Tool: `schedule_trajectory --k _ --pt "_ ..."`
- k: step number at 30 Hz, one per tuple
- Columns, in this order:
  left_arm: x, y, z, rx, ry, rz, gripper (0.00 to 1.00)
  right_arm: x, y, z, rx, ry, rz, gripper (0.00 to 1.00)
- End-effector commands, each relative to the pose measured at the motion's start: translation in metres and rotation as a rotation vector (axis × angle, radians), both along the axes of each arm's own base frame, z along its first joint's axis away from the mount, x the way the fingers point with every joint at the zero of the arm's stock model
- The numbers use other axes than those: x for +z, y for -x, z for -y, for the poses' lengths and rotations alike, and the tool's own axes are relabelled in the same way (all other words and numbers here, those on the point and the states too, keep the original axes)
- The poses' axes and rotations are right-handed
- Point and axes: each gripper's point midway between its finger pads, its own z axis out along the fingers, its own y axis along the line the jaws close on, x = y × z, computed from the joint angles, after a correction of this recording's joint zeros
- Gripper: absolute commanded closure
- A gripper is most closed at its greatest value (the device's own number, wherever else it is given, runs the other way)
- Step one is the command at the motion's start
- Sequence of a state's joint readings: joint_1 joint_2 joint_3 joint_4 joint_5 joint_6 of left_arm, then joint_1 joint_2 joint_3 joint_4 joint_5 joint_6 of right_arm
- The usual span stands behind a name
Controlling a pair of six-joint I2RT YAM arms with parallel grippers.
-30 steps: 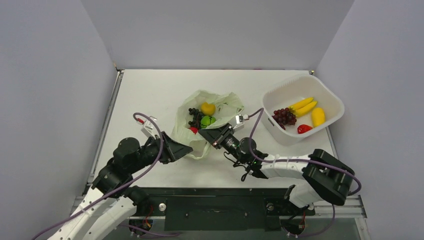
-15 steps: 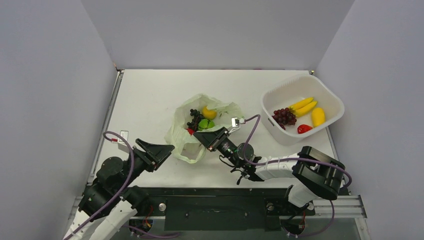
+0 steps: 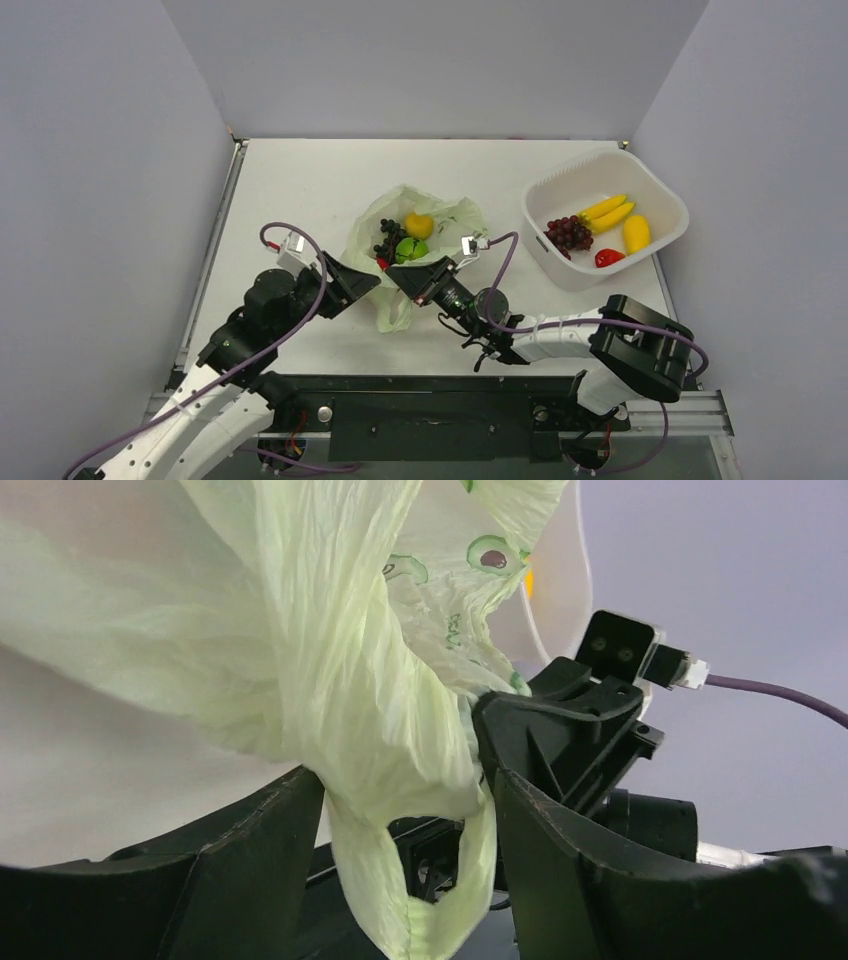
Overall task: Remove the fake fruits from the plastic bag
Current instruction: Adjust the plastic bag at the center of the board.
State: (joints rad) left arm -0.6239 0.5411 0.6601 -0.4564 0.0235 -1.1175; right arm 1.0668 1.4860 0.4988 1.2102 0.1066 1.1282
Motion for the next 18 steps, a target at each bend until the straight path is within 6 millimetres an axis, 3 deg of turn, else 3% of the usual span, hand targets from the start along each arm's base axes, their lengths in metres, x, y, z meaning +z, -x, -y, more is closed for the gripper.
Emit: schedule_trajectory --k 1,2,3,4,5,6,7,8,9,10,12,13,14,18 --pt "0.043 -0.005 0.029 -0.120 0.189 0.174 0.42 0.028 0.007 0.003 -0.007 -0.048 0.062 0.99" --pt "0.035 -0.007 0.028 -0.116 0.179 0.162 0.54 0.029 0.008 0.003 -0.011 -0.036 0.063 0.95" --pt "0.027 -0.007 0.026 -0.113 0.152 0.151 0.61 0.015 0.009 0.000 -0.009 0.031 0.035 0.92" --pt "0.020 -0.009 0.022 -0.100 0.130 0.140 0.79 0.016 0.008 0.002 -0.025 0.060 0.040 0.87" --pt "0.009 -0.009 0.019 -0.104 0.083 0.126 0.87 -0.002 0.011 0.000 -0.024 0.151 0.010 0.84" --pt "0.002 -0.011 0.015 -0.094 0.054 0.115 0.98 0.001 0.009 0.006 -0.052 0.180 0.023 0.80" --pt "-0.012 -0.009 0.011 -0.108 -0.007 0.099 1.00 -0.017 0.009 0.012 -0.074 0.279 -0.008 0.77" --pt "-0.019 -0.010 0.008 -0.106 -0.039 0.087 1.00 -0.020 0.007 0.014 -0.092 0.350 -0.006 0.69" --pt "-0.029 -0.006 0.007 -0.144 -0.086 0.076 1.00 -0.051 0.007 0.029 -0.114 0.516 -0.055 0.66" --pt "-0.036 -0.006 0.006 -0.164 -0.110 0.061 1.00 -0.055 0.005 0.035 -0.125 0.590 -0.040 0.58" --pt "-0.047 0.005 0.009 -0.258 -0.158 0.034 1.00 -0.086 0.011 0.062 -0.114 0.807 -0.041 0.51" --pt "-0.052 0.008 0.008 -0.292 -0.198 0.027 1.00 -0.083 0.014 0.070 -0.109 0.840 -0.008 0.50" --pt "-0.053 0.012 0.010 -0.327 -0.207 0.024 1.00 -0.093 0.019 0.080 -0.092 0.898 -0.006 0.47" --pt "-0.059 0.023 0.009 -0.443 -0.290 0.035 1.00 -0.067 0.033 0.101 -0.042 0.931 0.103 0.41"
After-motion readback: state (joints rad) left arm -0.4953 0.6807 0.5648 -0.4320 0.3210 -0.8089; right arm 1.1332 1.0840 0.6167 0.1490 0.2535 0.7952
